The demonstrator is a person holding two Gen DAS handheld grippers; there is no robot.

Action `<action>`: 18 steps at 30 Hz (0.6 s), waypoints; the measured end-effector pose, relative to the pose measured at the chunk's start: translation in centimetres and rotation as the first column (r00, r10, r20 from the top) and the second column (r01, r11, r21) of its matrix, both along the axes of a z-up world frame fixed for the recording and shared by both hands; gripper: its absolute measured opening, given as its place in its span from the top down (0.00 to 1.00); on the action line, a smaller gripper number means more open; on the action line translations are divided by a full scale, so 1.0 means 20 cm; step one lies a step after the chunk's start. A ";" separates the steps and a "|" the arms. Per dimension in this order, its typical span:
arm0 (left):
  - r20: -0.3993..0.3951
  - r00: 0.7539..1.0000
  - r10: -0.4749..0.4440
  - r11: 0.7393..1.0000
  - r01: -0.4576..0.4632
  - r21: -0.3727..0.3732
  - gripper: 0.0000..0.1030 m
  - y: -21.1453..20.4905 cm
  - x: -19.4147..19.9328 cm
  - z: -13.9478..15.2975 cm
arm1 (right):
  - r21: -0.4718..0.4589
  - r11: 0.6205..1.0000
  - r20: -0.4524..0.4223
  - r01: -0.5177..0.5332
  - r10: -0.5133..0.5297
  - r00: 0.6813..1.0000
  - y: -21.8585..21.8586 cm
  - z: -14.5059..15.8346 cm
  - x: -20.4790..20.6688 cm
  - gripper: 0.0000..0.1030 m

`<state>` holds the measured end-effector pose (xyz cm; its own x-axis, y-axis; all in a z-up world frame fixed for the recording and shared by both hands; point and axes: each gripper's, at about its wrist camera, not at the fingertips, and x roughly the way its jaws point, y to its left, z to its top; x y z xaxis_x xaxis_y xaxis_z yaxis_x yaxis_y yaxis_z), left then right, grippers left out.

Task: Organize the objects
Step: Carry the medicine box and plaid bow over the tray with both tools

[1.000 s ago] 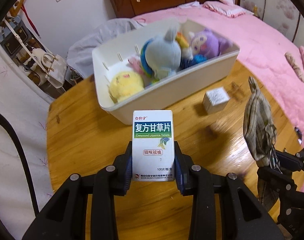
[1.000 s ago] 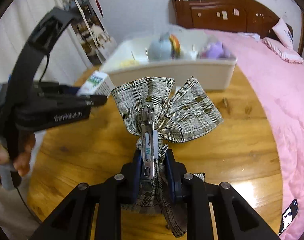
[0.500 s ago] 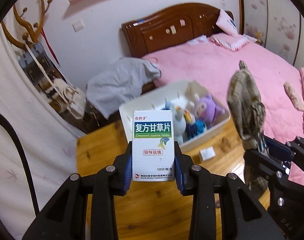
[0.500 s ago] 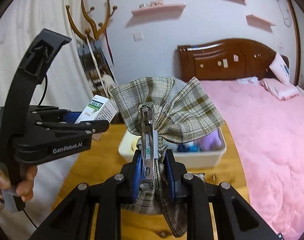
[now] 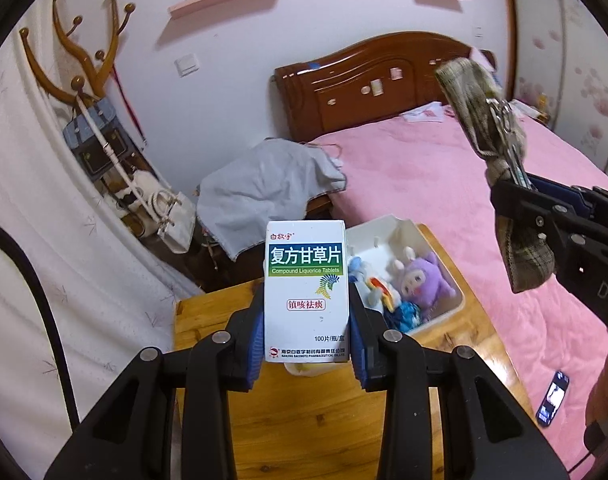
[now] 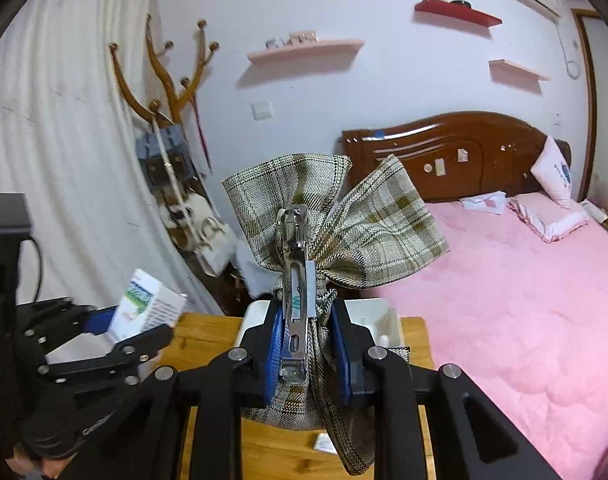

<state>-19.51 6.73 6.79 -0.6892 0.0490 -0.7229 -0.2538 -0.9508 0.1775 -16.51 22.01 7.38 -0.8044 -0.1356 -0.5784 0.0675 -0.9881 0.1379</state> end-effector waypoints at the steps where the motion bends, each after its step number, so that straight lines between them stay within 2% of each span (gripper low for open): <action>1: 0.009 1.000 0.013 1.000 -0.013 0.006 0.63 0.00 -0.04 0.00 | 0.002 1.000 0.012 0.006 -0.006 1.000 0.01 0.00 -0.04 0.77; 6: 0.072 0.994 0.080 0.996 -0.083 0.033 0.63 0.01 -0.28 -0.11 | 0.020 0.999 0.092 0.028 -0.030 0.995 0.00 -0.11 -0.28 0.77; 9: 0.093 0.989 0.112 0.993 -0.114 0.016 0.63 0.01 -0.40 -0.22 | 0.038 0.998 0.129 0.048 -0.053 0.990 -0.01 -0.22 -0.38 0.77; 18: 0.193 0.972 0.131 0.991 -0.129 -0.025 0.63 0.04 -0.57 -0.58 | 0.028 0.998 0.228 0.059 -0.064 0.972 0.02 -0.53 -0.58 0.76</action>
